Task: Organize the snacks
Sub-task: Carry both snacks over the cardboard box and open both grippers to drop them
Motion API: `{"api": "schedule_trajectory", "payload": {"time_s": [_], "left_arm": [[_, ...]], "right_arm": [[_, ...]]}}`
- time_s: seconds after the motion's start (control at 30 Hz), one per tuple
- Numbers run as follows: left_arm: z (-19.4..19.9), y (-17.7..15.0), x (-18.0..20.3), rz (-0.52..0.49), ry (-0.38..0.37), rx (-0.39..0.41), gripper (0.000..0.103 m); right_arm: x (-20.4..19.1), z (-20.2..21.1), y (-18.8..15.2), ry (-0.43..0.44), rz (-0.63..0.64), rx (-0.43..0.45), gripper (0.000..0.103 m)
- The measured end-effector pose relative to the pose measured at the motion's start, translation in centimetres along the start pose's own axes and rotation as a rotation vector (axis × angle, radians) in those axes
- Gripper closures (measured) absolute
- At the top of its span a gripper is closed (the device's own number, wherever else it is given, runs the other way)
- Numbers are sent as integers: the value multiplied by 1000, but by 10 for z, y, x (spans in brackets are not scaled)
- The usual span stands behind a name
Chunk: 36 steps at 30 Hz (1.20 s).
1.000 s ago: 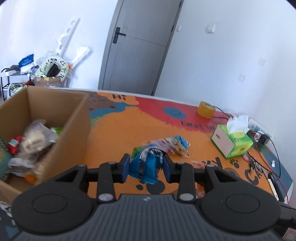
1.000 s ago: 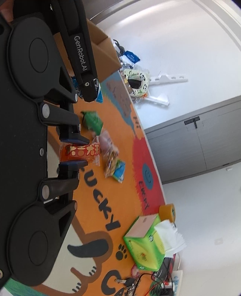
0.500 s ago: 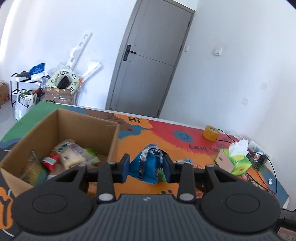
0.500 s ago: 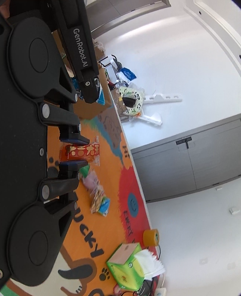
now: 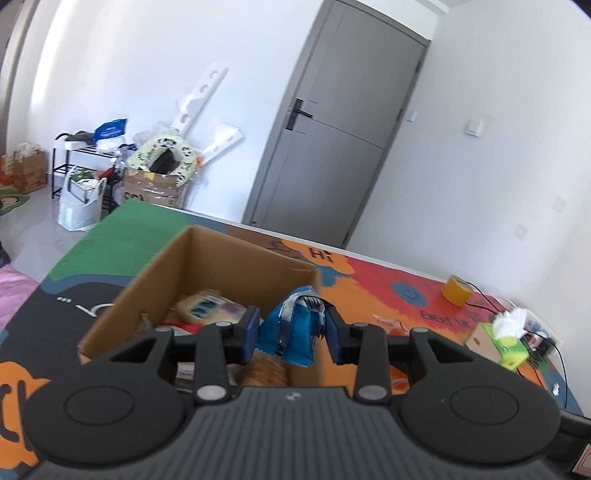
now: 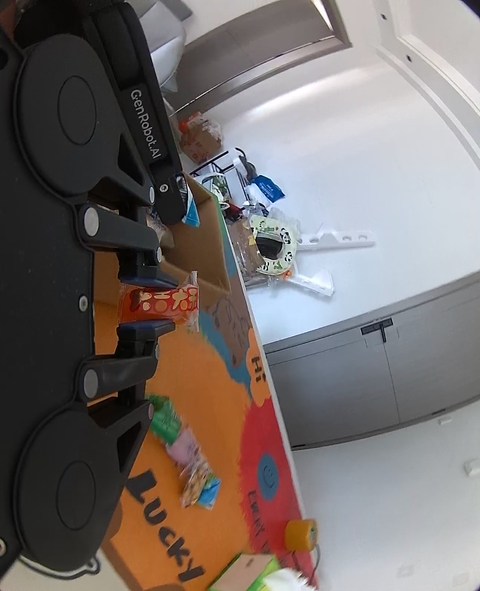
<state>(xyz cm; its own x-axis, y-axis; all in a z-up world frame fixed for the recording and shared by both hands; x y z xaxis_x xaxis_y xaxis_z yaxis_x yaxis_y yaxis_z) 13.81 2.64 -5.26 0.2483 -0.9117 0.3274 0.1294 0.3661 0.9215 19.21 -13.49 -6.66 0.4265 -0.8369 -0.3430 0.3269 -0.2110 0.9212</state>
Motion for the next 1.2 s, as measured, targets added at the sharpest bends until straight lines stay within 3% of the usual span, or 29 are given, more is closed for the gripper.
{"api": "schedule_trajectory", "payload": {"time_s": [0.3,0.43,0.67,0.83,0.93,1.1,1.2], "left_arm": [[-15,1,-41,42,83,-29,62],[-12,4,-62,82,112,-16,44],[1,15,-77,125,93,15,43],[5,22,-84,111,128,40,41],[3,22,-92,123,146,33,41],[5,24,-98,137,174,39,40],[10,26,-93,126,183,54,28]], "right_arm": [[-28,-23,-7,20,32,-25,84],[-33,-33,-8,22,33,-33,84],[-39,-50,-3,26,35,-28,84],[-44,-60,-2,29,17,-22,83],[-42,-62,-1,15,-5,-4,73],[-38,-54,-2,17,-33,-14,70],[-34,-45,-2,16,-41,-9,60]]}}
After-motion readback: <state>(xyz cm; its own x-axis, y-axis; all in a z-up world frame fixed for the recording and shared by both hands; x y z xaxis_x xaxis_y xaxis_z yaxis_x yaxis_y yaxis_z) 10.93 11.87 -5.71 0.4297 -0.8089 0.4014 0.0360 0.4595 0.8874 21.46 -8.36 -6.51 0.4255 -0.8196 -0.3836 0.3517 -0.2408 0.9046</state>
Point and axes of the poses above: each gripper's, at about its wrist camera, not at the fingertips, and z roughly against the way its jaws point, x to its right, y to its top, the point moved 3 cm from there along -z, roughly the way its jaws point, and after that the axes turned 15 degrees about x, right-handed, at the moved point
